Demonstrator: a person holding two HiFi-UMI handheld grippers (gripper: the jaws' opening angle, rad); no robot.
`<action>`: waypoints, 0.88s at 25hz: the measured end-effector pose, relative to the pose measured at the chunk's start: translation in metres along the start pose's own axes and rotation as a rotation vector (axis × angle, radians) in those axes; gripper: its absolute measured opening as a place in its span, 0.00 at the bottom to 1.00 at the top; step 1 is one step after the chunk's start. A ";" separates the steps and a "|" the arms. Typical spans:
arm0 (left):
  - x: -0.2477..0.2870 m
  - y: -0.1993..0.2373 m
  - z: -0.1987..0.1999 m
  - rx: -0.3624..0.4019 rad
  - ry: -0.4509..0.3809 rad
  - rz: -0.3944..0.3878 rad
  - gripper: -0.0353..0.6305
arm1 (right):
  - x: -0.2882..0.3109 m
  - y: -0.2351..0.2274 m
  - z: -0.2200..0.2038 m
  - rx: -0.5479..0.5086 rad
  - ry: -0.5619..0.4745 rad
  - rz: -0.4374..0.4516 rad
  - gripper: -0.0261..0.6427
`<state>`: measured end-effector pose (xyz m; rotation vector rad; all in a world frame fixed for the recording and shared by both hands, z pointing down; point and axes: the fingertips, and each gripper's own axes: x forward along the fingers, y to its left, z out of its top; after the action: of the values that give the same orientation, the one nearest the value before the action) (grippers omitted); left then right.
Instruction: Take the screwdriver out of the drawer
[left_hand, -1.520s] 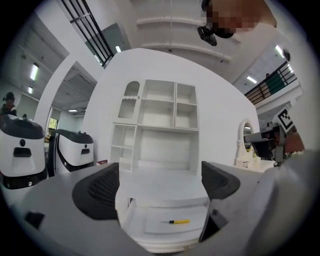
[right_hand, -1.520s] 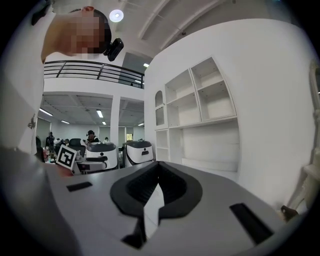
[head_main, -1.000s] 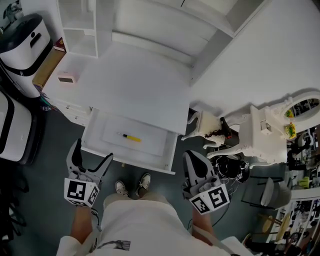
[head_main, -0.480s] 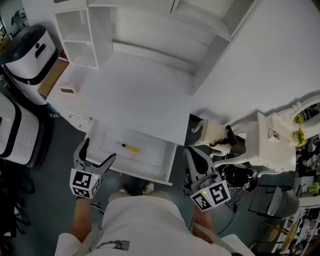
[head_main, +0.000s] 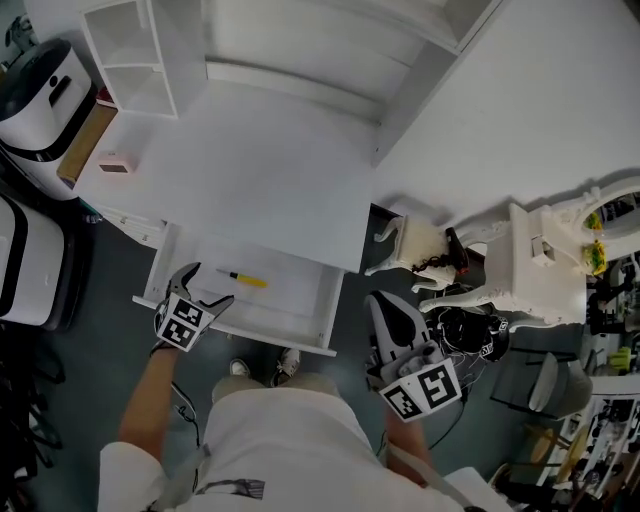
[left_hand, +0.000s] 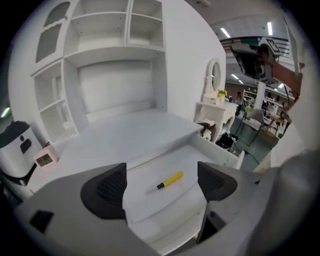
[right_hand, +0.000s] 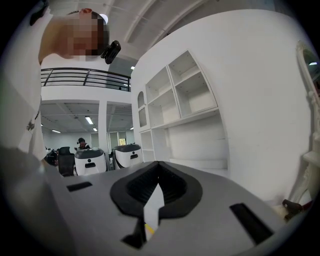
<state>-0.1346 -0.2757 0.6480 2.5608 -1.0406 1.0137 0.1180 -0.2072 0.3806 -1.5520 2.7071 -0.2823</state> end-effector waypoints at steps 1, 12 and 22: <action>0.010 -0.002 -0.007 0.035 0.036 -0.030 0.73 | -0.003 -0.001 -0.002 -0.004 0.009 -0.010 0.05; 0.120 -0.032 -0.072 0.421 0.334 -0.344 0.54 | -0.047 0.005 -0.022 -0.041 0.122 -0.155 0.05; 0.166 -0.034 -0.101 0.534 0.458 -0.441 0.38 | -0.085 0.014 -0.032 -0.026 0.168 -0.306 0.05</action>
<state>-0.0784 -0.2986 0.8360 2.5376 -0.0794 1.7915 0.1457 -0.1228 0.4034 -2.0377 2.5883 -0.3994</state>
